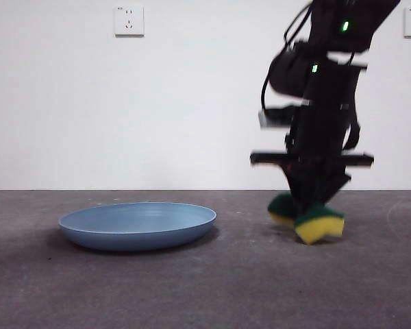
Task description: Pick up the plate,pick up the cloth,clean the plate with the cloth
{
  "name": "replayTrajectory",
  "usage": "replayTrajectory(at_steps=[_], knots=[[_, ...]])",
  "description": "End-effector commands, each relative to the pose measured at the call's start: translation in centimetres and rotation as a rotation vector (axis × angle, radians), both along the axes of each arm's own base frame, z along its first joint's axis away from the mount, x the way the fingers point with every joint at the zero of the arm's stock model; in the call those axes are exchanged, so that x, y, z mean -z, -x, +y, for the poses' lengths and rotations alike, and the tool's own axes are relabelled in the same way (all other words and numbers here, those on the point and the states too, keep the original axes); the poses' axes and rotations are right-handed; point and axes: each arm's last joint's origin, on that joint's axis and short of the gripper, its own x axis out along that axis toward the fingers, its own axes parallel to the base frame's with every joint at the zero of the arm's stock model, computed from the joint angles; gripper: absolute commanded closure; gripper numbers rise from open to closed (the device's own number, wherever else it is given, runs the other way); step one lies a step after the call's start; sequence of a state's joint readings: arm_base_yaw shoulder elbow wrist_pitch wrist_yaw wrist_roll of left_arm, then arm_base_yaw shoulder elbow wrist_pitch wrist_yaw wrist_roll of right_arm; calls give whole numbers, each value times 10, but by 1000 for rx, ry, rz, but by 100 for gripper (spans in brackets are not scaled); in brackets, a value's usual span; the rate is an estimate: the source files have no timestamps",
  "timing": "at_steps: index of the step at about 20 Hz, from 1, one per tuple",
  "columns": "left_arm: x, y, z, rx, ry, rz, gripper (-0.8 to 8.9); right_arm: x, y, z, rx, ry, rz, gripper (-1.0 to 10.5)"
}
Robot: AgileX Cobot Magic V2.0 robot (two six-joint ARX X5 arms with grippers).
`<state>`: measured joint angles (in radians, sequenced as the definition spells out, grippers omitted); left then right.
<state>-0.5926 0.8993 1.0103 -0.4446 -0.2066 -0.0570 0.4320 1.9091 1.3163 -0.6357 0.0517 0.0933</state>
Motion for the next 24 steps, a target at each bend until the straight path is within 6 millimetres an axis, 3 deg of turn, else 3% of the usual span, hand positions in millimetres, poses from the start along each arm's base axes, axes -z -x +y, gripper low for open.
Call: replayTrajectory(at_steps=[1, 4, 8, 9, 15, 19, 20, 21, 22, 24], knots=[[17, 9, 4, -4, 12, 33, 383, 15, 0, 1, -17, 22, 37, 962], [23, 13, 6, -7, 18, 56, 383, 14, -1, 1, -38, 26, 31, 872], [24, 13, 6, -6, 16, 59, 383, 15, 0, 1, -38, 28, 34, 302], [24, 13, 6, -6, 16, 59, 383, 15, 0, 1, -39, 28, 34, 249], [25, 11, 5, -4, 4, 65, 383, 6, 1, 0, -38, 19, 11, 254], [35, 3, -1, -5, -41, 128, 383, -39, 13, -5, -34, -26, -89, 297], [40, -1, -4, -5, -60, 155, 441, -52, 19, -7, -21, -41, -105, 501], [45, -5, -7, 5, -97, 172, 665, -68, 27, -9, -33, -67, -126, 889], [47, -9, -9, 18, -132, 173, 844, -82, 35, -10, -57, -100, -154, 938], [50, -14, -13, 27, -150, 163, 822, -111, 51, -11, -71, -153, -234, 966]])
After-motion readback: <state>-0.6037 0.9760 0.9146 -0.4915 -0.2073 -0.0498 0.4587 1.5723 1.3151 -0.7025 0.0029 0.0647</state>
